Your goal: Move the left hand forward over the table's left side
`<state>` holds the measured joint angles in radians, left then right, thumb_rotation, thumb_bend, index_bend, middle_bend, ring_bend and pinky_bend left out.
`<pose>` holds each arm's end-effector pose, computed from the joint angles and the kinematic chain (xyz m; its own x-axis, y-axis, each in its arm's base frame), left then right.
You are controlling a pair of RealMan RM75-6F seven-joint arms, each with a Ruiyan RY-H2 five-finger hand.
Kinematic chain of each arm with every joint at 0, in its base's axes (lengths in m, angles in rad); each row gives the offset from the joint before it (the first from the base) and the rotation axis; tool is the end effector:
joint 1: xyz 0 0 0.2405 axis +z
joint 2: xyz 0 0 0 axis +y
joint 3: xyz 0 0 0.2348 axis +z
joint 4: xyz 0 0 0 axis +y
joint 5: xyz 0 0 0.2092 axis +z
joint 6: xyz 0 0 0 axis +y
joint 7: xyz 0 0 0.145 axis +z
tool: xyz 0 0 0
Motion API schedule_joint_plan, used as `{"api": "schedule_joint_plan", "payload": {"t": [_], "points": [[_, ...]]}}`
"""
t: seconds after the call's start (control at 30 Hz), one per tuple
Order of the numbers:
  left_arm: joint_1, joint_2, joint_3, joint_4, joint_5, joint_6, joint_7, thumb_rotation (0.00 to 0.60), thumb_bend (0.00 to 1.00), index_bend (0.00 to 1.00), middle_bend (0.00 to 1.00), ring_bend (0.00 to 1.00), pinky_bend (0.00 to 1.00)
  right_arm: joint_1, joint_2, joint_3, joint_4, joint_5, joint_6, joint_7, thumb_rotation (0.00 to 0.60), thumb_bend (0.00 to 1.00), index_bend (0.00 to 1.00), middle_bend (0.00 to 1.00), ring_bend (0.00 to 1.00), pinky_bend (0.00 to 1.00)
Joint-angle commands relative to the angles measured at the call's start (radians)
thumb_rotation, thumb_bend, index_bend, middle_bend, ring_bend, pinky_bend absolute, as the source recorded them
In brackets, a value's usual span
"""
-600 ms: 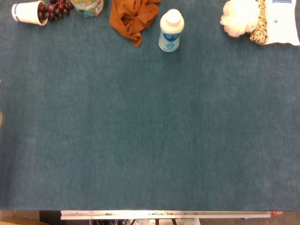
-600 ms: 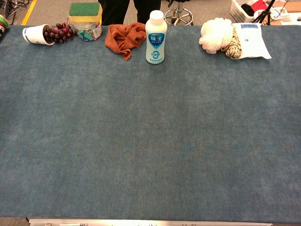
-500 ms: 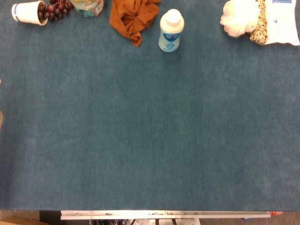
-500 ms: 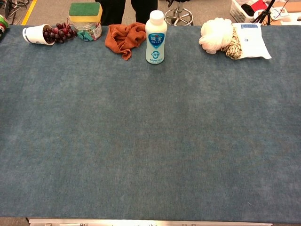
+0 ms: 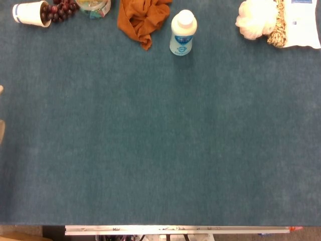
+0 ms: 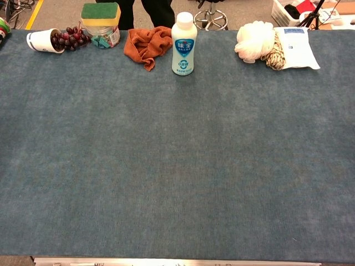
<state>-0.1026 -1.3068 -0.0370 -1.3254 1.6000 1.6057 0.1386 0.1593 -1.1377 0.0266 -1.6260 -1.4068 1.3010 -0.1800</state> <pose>-0.3038 0.1842 0.1268 0.5912 -0.1341 0.7953 0.7917 -0.0918 -0.6040 -0.2972 -0.1940 0.1205 0.5129 -0.1834 0.8386 -0.8548 -0.0192 0.5186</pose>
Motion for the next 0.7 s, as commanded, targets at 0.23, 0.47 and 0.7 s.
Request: {"api": "schedule_joint_plan", "payload": {"t": [0.23, 0.47, 0.7], "points": [[-0.011, -0.012, -0.003, 0.018, -0.004, -0.018, -0.032, 0.6, 0.4, 0.14, 0.09, 0.05, 0.23, -0.012, 0.004, 0.001, -0.008, 0.005, 0.019, -0.01, 0.6, 0.17, 0.35, 0.29, 0.15, 0.31], [-0.021, -0.019, 0.003, 0.025, 0.008, -0.029, -0.054, 0.6, 0.43, 0.14, 0.08, 0.05, 0.23, -0.019, 0.008, 0.002, -0.014, 0.008, 0.027, -0.011, 0.6, 0.17, 0.35, 0.29, 0.15, 0.31], [-0.029, -0.024, 0.004, 0.008, 0.013, -0.033, -0.065, 0.6, 0.76, 0.15, 0.08, 0.06, 0.23, -0.017, 0.002, 0.002, -0.013, 0.015, 0.018, -0.021, 0.6, 0.17, 0.35, 0.29, 0.15, 0.31]]}}
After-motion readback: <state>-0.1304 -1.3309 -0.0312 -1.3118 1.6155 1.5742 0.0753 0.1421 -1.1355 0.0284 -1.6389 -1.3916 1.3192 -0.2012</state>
